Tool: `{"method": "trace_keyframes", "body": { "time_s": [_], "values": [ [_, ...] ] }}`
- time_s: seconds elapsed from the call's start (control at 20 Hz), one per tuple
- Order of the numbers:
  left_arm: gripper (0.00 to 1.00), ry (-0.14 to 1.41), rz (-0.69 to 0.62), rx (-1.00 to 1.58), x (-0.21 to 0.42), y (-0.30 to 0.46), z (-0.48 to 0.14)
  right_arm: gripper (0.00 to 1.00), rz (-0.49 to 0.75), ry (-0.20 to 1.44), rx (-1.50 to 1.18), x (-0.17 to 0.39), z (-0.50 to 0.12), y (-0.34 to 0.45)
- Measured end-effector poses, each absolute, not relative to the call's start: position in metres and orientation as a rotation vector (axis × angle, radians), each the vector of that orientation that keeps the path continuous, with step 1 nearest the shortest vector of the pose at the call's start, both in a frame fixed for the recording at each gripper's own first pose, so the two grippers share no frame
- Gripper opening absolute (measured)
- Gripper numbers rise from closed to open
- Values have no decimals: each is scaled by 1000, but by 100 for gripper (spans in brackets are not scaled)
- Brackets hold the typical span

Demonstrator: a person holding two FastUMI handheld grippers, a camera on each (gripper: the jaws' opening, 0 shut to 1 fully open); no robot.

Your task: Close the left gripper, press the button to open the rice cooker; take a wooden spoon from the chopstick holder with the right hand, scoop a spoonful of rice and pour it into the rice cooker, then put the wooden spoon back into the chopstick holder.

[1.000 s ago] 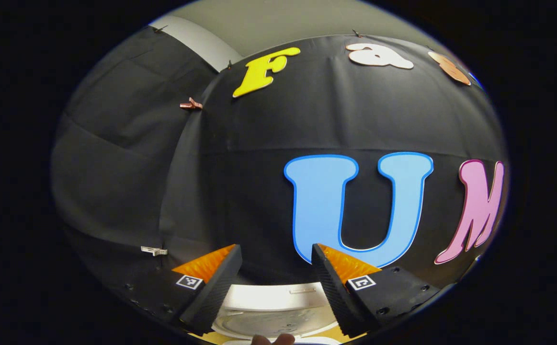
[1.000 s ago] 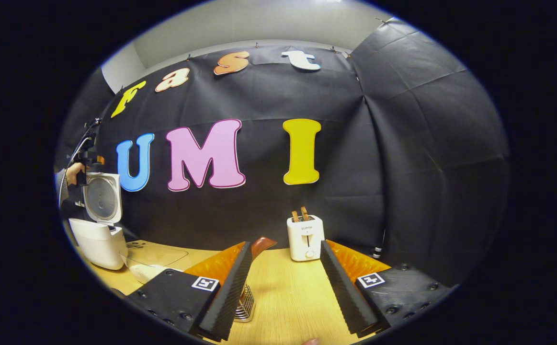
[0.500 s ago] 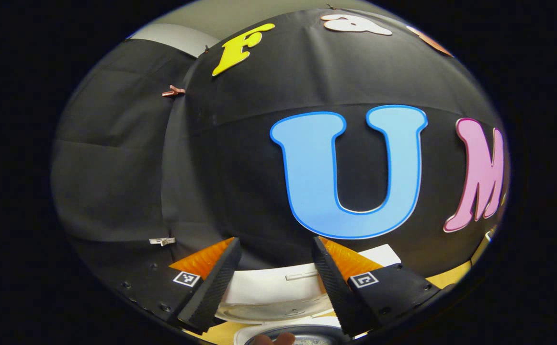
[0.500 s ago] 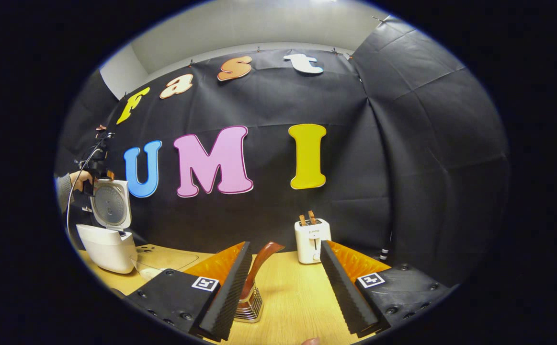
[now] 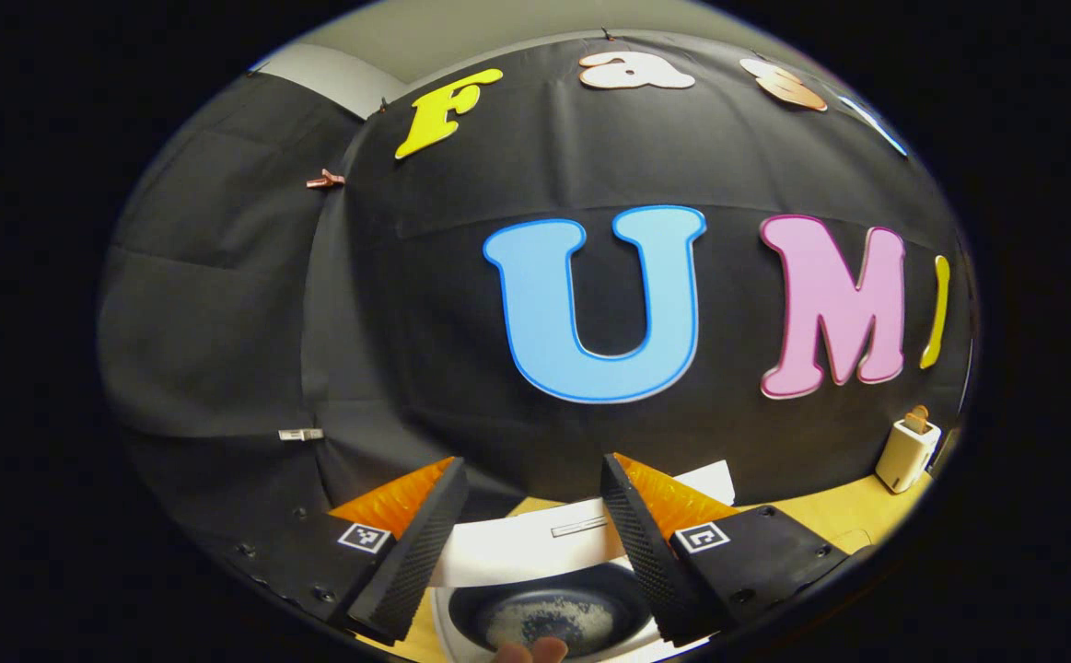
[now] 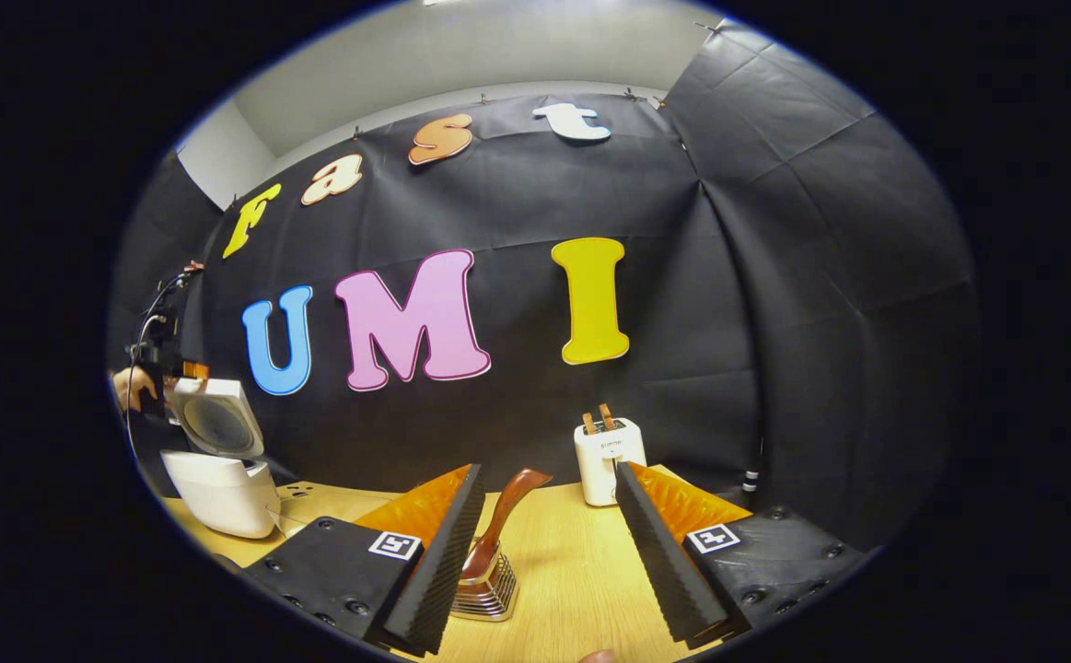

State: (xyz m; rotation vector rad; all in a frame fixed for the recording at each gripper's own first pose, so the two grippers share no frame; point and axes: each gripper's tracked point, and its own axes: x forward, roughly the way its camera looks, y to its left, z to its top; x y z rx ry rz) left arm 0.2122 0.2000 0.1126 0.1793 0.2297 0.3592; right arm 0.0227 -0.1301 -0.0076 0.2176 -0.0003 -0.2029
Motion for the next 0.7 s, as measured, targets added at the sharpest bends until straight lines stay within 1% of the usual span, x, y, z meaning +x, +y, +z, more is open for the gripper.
{"method": "trace_keyframes", "body": {
  "time_s": [0.15,0.25,0.3,0.4,0.6,0.7],
  "values": [
    [96,287,315,141,188,180,73,89,-206,-13,218,21,-4,-132],
    [98,385,266,63,178,165,30,89,-199,-15,226,21,-2,-130],
    [98,451,281,54,174,163,6,89,-197,-17,228,21,-1,-129],
    [99,493,271,131,175,161,-17,89,-195,-19,224,20,-1,-128],
    [98,503,280,142,171,153,-23,89,-195,-18,216,21,-1,-129],
    [99,542,282,124,167,152,-33,89,-195,-6,226,23,-6,-131]
  ]
}}
